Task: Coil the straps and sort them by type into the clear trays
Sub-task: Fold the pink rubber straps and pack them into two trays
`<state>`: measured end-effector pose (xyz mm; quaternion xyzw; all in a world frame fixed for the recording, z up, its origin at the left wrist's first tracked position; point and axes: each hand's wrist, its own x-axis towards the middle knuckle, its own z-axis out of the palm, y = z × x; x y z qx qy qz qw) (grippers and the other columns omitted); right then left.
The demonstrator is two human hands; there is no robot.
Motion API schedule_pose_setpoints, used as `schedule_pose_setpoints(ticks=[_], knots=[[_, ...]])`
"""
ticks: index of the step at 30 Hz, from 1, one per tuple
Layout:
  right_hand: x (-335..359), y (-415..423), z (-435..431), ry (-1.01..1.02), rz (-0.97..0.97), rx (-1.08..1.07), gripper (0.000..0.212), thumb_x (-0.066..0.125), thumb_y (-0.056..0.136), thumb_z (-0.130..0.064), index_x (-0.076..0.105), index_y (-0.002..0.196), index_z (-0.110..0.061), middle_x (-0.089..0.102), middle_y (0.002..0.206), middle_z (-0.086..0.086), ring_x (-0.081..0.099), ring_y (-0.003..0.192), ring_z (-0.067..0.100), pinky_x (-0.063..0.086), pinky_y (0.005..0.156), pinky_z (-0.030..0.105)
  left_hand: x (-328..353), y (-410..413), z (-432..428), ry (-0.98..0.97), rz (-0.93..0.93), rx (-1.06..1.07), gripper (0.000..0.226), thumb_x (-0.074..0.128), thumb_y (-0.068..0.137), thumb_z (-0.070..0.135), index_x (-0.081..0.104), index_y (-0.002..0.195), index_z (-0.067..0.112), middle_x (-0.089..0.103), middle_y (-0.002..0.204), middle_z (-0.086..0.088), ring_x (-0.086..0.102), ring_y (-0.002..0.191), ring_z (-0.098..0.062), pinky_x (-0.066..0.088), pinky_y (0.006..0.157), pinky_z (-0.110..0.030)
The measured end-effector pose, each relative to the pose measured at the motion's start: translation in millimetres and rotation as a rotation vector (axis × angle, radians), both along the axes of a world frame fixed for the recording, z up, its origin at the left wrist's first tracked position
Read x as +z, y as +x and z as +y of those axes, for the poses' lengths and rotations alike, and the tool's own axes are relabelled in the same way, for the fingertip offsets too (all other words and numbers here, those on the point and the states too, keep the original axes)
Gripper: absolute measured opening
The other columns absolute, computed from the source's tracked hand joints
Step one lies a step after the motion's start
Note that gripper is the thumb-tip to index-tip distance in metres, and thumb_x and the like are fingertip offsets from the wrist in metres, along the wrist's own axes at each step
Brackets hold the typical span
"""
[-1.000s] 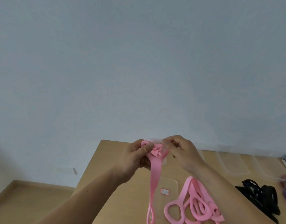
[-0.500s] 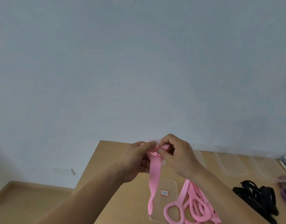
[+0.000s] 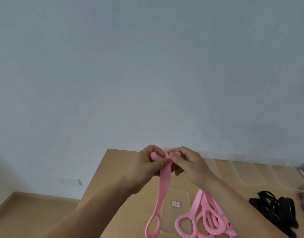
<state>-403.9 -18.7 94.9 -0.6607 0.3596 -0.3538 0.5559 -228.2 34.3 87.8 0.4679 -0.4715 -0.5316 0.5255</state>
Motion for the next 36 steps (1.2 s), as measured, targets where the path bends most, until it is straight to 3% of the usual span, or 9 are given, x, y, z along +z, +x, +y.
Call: schedule_pose_setpoints(ticks=[5, 9, 13, 16, 21, 25, 29, 33, 36], knots=[[-4.0, -1.9, 0.1, -0.122, 0.087, -0.057, 0.003, 0.069, 0.09, -0.012, 0.066, 0.089, -0.012, 0.068, 0.065, -0.003, 0.063, 0.055, 0.011, 0.046, 0.052, 0.02, -5.3, -5.8, 2.7, -0.096, -0.172, 0.037, 0.023, 0.072, 0.086, 0.024, 0.06, 0.102, 0.012, 0.071, 0.094, -0.018, 0.068, 0.093, -0.042, 0.056, 0.081, -0.053], [-6.4, -1.9, 3.1, -0.268, 0.121, -0.112, 0.017, 0.07, 0.087, -0.008, 0.066, 0.086, -0.024, 0.066, 0.072, -0.017, 0.062, 0.065, 0.004, 0.048, 0.061, 0.014, -0.2, -6.7, 2.3, 0.102, -0.049, 0.03, 0.045, 0.079, 0.078, 0.026, 0.056, 0.114, 0.011, 0.069, 0.098, -0.015, 0.073, 0.085, -0.03, 0.059, 0.07, -0.037], [-12.3, -0.9, 6.7, -0.372, 0.164, -0.139, 0.016, 0.071, 0.087, -0.011, 0.068, 0.092, -0.025, 0.066, 0.083, -0.021, 0.063, 0.076, 0.002, 0.048, 0.068, 0.014, 4.3, 0.0, 1.6, 0.162, -0.023, -0.088, 0.017, 0.062, 0.085, 0.026, 0.07, 0.084, 0.011, 0.072, 0.087, -0.014, 0.071, 0.083, -0.027, 0.059, 0.076, -0.041], [-14.7, 1.0, 9.6, -0.459, 0.186, -0.155, 0.018, 0.071, 0.087, -0.011, 0.067, 0.094, -0.028, 0.066, 0.087, -0.024, 0.065, 0.082, 0.003, 0.05, 0.07, 0.014, 9.9, 1.8, 1.4, 0.18, -0.057, -0.142, 0.02, 0.058, 0.084, 0.026, 0.072, 0.073, 0.02, 0.07, 0.081, -0.01, 0.069, 0.079, -0.025, 0.06, 0.075, -0.04], [-19.0, 1.5, 11.8, -0.594, 0.222, -0.175, 0.016, 0.07, 0.088, -0.013, 0.067, 0.099, -0.024, 0.066, 0.084, -0.017, 0.065, 0.078, 0.007, 0.054, 0.066, 0.021, 10.8, 4.8, 1.0, 0.237, -0.074, -0.131, 0.027, 0.058, 0.089, 0.03, 0.064, 0.097, 0.005, 0.073, 0.086, -0.014, 0.069, 0.074, -0.031, 0.058, 0.067, -0.038], [-22.0, 2.8, 13.8, -0.671, 0.231, -0.185, 0.018, 0.069, 0.087, -0.008, 0.066, 0.1, -0.021, 0.064, 0.081, -0.008, 0.061, 0.07, 0.012, 0.051, 0.061, 0.021, 13.8, 6.1, 0.8, 0.311, -0.053, -0.124, 0.031, 0.052, 0.098, 0.029, 0.065, 0.105, 0.001, 0.071, 0.087, -0.016, 0.067, 0.072, -0.033, 0.056, 0.067, -0.04], [-24.7, 6.1, 16.2, -0.765, 0.216, -0.204, 0.02, 0.07, 0.084, -0.002, 0.067, 0.098, -0.016, 0.062, 0.083, -0.011, 0.06, 0.071, 0.005, 0.048, 0.062, 0.016, 16.7, 7.8, -0.2, 0.366, -0.059, -0.172, 0.037, 0.049, 0.098, 0.028, 0.065, 0.114, -0.002, 0.071, 0.092, -0.017, 0.068, 0.076, -0.032, 0.057, 0.07, -0.04], [-28.5, 7.1, 14.7, -0.812, 0.204, -0.194, 0.021, 0.071, 0.082, 0.002, 0.067, 0.095, -0.014, 0.065, 0.085, -0.005, 0.062, 0.075, 0.01, 0.052, 0.065, 0.024, 17.3, 12.1, 0.8, 0.383, 0.004, -0.202, 0.027, 0.053, 0.099, 0.024, 0.071, 0.098, 0.004, 0.072, 0.09, -0.014, 0.068, 0.079, -0.029, 0.058, 0.075, -0.04], [-28.9, 6.7, 12.0, -0.721, 0.183, -0.17, 0.021, 0.071, 0.082, 0.004, 0.07, 0.09, -0.014, 0.065, 0.085, -0.001, 0.064, 0.078, 0.017, 0.054, 0.067, 0.035, 15.9, 10.9, 1.1, 0.355, 0.087, -0.187, 0.015, 0.072, 0.088, 0.018, 0.066, 0.091, 0.004, 0.065, 0.075, -0.007, 0.068, 0.074, -0.023, 0.057, 0.074, -0.036]])
